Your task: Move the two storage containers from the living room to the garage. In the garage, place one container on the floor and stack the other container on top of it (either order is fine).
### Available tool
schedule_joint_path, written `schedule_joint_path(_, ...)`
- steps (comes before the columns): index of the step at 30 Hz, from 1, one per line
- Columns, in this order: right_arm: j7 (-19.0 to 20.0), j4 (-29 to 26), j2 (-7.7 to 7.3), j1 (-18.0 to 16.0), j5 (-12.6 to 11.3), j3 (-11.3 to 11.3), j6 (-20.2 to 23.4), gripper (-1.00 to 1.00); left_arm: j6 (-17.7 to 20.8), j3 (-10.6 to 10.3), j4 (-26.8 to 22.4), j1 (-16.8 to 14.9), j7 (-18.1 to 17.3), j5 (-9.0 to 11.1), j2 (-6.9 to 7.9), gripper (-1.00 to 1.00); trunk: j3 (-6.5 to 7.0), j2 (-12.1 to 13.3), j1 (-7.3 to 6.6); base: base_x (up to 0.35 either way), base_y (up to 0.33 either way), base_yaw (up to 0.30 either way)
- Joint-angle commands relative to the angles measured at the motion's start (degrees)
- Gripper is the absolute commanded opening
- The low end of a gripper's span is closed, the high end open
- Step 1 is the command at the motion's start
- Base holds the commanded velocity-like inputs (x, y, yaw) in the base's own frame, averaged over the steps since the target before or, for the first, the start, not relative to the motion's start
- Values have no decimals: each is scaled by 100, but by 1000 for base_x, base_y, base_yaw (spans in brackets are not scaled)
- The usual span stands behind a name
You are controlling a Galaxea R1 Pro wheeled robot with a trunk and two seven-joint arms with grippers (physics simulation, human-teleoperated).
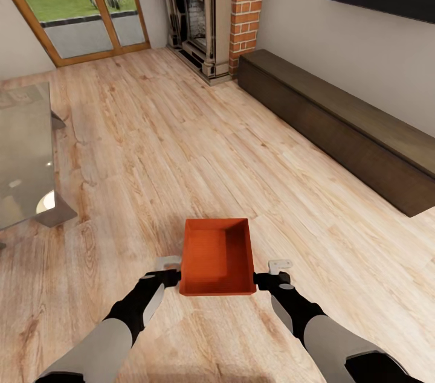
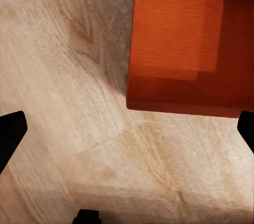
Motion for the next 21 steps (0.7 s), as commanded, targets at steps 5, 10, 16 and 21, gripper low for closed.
schedule_joint_path(5, -10, 4, -2, -4, -44, 49, -14, 100, 13, -9, -19, -1, 33, 19, -11, 100, -4, -3, 0, 0, 0, 0)
schedule_joint_path(10, 44, 6, -4, -2, -21, 52, -13, 100, 4, -5, -29, -1, 40, -3, -24, 100, -4, -3, 0, 0, 0, 0)
schedule_joint_path(16, 48, 6, -4, -2, -32, 50, -5, 100, 3, 26, -27, -1, 36, 0, -23, 100, -4, -3, 0, 119, 0, 0)
schedule_joint_path(21, 38, 11, 0, -1, -20, 56, -17, 100, 3, 28, -19, -1, 34, 12, -12, 100, -4, -3, 0, 286, 0, 0)
